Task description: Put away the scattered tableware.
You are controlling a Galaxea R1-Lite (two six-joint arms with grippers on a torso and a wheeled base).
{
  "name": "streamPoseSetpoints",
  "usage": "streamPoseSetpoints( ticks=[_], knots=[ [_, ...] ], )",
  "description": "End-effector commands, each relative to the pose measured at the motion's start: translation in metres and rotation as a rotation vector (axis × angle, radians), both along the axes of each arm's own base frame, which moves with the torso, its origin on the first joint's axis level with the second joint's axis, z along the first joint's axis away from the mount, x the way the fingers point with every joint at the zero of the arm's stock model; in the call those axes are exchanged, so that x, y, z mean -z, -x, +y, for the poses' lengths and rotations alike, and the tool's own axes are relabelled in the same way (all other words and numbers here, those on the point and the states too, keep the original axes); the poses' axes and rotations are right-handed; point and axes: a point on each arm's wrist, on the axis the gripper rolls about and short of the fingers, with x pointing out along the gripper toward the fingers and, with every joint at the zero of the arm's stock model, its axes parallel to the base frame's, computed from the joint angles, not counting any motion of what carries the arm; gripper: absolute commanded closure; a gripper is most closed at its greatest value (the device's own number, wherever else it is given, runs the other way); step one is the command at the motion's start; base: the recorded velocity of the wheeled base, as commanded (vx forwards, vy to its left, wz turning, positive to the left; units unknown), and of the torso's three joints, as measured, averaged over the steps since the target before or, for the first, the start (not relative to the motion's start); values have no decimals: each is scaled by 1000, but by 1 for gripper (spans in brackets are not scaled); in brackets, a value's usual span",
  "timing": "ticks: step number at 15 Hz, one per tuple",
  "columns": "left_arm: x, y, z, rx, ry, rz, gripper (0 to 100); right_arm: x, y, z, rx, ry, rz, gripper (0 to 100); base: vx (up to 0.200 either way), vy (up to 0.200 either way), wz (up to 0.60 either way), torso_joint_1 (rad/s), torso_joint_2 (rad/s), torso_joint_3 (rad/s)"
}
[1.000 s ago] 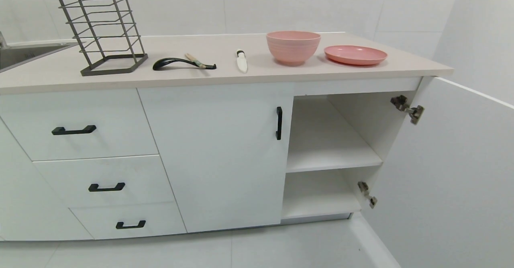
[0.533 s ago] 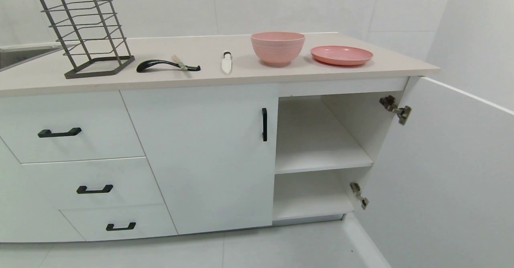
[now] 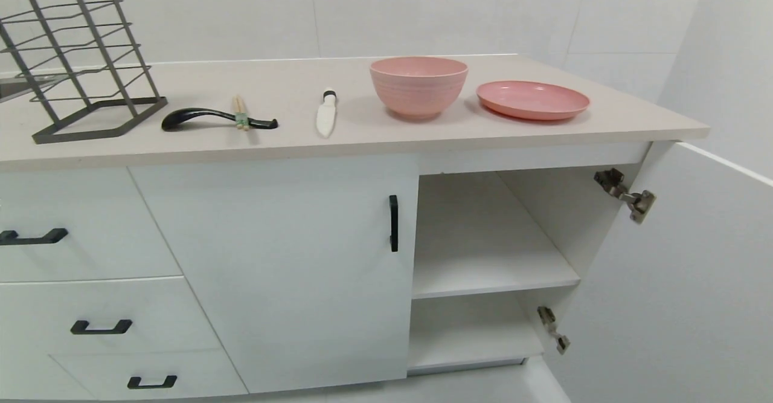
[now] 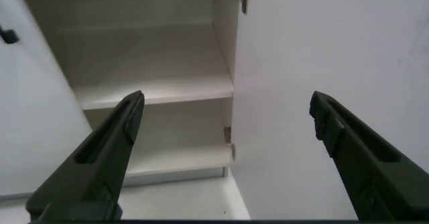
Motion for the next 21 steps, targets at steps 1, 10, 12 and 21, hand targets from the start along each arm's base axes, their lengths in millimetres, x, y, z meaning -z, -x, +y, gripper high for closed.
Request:
streamPoseSetpoints(
  ticks=[1,10,12,21],
  knots=[
    [0,0,0,0,0,0,0,0,0,0,0,1,2,0,0,-200,0,2,2,7],
    [0,0,0,0,1,0,0,0,0,0,1,-1,2,0,0,-22,0,1,0,0],
    [0,0,0,-1,1,0,0,0,0,0,1,-1,2,0,0,0,0,0,0,0],
    [0,0,0,-1,1,0,0,0,0,0,1,1,0,0,0,0,0,18,-56,-41]
  ],
)
